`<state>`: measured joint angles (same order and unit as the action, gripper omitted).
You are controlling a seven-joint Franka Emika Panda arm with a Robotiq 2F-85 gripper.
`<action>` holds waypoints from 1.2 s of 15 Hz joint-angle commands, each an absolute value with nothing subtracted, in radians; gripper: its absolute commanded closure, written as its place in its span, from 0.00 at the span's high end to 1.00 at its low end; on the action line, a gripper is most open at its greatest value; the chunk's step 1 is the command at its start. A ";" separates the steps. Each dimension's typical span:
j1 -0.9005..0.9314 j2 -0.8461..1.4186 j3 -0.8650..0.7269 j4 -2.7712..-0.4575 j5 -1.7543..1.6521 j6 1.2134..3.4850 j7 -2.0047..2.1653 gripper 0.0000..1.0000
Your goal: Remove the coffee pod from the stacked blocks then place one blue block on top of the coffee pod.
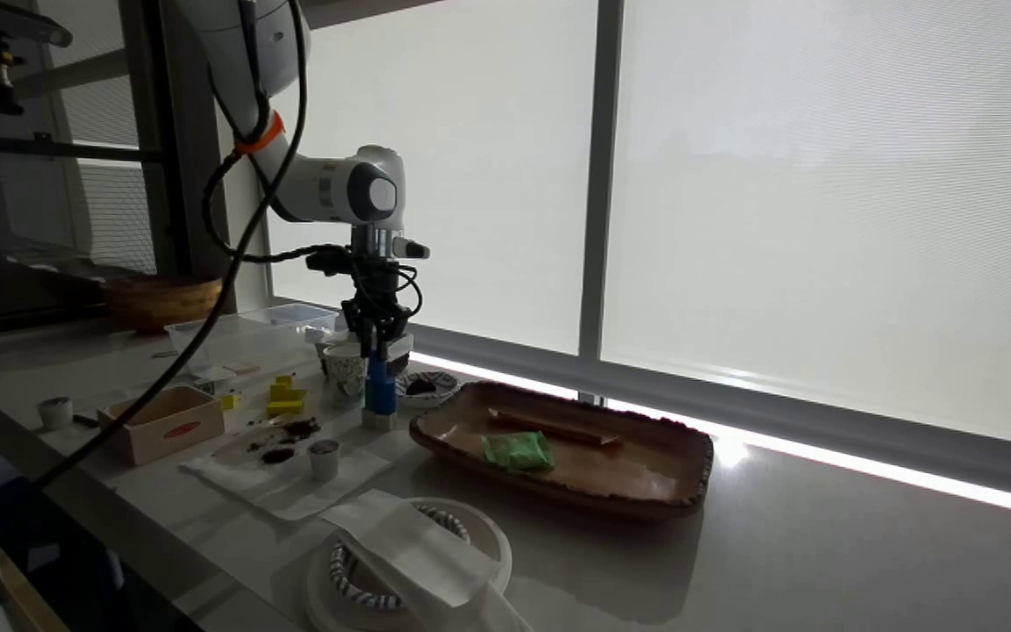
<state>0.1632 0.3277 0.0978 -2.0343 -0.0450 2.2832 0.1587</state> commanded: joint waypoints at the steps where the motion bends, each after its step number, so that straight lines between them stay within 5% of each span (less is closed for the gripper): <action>1: 0.170 0.299 0.097 -2.055 -0.051 2.265 0.165 0.08; 11: 0.150 -0.047 0.117 -2.331 0.026 2.092 0.085 0.08; 18: 0.165 -0.085 0.140 -2.522 0.108 2.130 -0.012 0.08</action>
<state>0.1627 -0.0558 0.1288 -2.4358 0.0832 2.0895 0.0066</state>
